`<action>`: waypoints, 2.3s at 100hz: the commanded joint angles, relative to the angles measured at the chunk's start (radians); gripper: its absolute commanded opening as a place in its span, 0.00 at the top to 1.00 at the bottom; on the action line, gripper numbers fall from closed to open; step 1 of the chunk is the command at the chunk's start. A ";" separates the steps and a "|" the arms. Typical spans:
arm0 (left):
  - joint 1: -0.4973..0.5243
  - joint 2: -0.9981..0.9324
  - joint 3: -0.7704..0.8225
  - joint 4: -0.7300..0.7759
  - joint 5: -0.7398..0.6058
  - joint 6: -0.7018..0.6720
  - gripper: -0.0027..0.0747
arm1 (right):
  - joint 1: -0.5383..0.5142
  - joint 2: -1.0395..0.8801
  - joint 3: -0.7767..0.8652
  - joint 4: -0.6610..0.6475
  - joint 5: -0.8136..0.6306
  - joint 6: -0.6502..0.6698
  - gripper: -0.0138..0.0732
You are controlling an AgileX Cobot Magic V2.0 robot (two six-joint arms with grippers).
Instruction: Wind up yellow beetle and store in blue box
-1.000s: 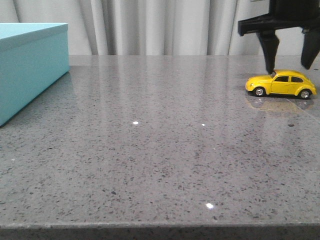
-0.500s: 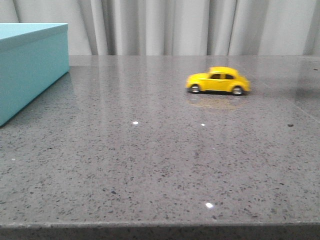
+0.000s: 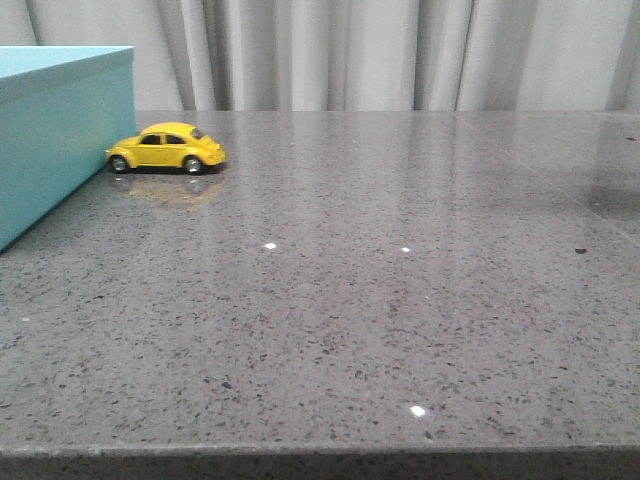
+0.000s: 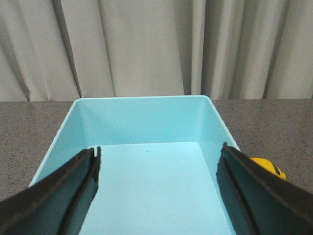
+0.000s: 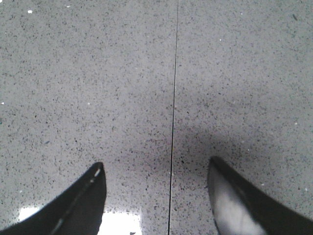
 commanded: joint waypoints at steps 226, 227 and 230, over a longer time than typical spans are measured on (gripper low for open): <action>-0.326 1.301 -1.323 -0.013 0.975 0.927 0.23 | 0.000 -0.192 0.019 0.037 -0.138 -0.070 0.32; -0.326 1.301 -1.323 -0.013 0.975 0.931 0.23 | 0.000 -0.192 0.019 0.037 -0.139 -0.070 0.32; -0.326 1.301 -1.323 -0.013 0.975 0.935 0.23 | 0.000 -0.192 0.019 0.037 -0.140 -0.070 0.32</action>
